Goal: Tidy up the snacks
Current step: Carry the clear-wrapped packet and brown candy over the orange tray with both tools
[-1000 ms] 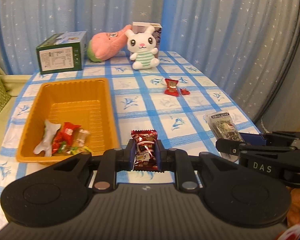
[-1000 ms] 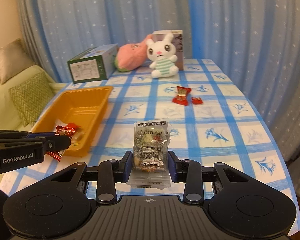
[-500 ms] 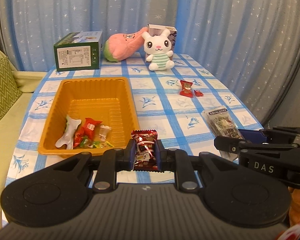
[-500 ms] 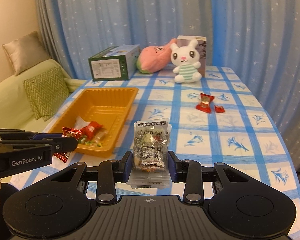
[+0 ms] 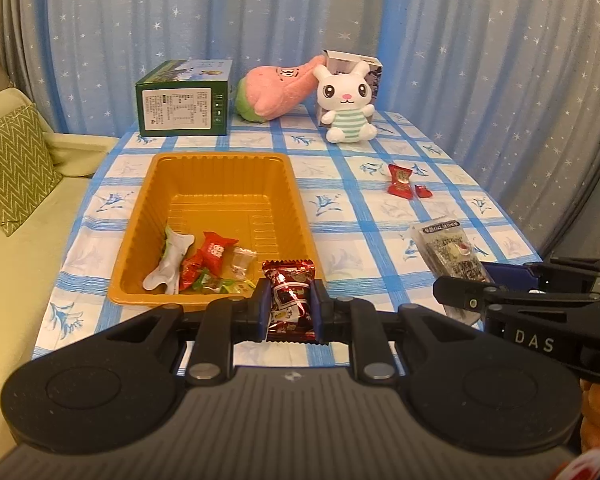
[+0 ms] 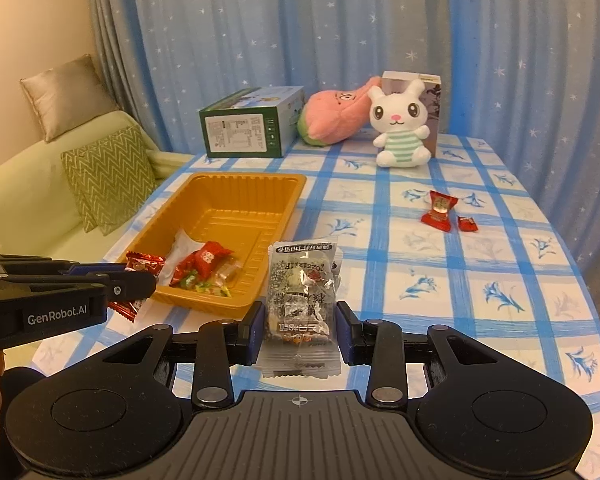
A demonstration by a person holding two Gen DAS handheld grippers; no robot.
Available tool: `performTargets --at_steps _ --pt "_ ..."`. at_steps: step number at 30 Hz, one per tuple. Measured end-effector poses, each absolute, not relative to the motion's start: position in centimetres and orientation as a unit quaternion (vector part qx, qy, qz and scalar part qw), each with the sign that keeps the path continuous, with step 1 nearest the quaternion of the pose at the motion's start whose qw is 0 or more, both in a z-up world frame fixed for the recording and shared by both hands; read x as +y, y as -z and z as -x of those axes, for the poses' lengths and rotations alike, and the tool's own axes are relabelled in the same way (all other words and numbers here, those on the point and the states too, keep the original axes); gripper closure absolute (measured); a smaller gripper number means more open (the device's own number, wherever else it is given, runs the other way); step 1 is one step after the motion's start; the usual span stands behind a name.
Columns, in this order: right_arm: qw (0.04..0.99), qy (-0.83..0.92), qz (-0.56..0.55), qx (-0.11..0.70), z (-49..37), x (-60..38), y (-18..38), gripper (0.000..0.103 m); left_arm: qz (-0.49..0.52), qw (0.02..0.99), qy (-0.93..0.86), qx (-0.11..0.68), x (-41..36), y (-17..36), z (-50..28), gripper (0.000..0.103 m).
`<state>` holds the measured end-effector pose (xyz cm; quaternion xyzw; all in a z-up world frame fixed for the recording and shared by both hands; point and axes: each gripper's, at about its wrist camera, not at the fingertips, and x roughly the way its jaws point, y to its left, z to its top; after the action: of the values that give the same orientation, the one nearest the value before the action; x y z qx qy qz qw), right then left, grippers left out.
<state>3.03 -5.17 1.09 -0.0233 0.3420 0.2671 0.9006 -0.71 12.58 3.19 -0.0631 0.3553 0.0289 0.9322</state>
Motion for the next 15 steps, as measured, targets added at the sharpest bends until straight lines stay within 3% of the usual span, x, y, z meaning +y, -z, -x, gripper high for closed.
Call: performTargets --at_steps 15 --pt "0.892 -0.287 0.028 0.348 -4.0 -2.5 -0.3 0.066 0.074 0.928 -0.044 0.362 15.0 -2.6 0.4 0.085"
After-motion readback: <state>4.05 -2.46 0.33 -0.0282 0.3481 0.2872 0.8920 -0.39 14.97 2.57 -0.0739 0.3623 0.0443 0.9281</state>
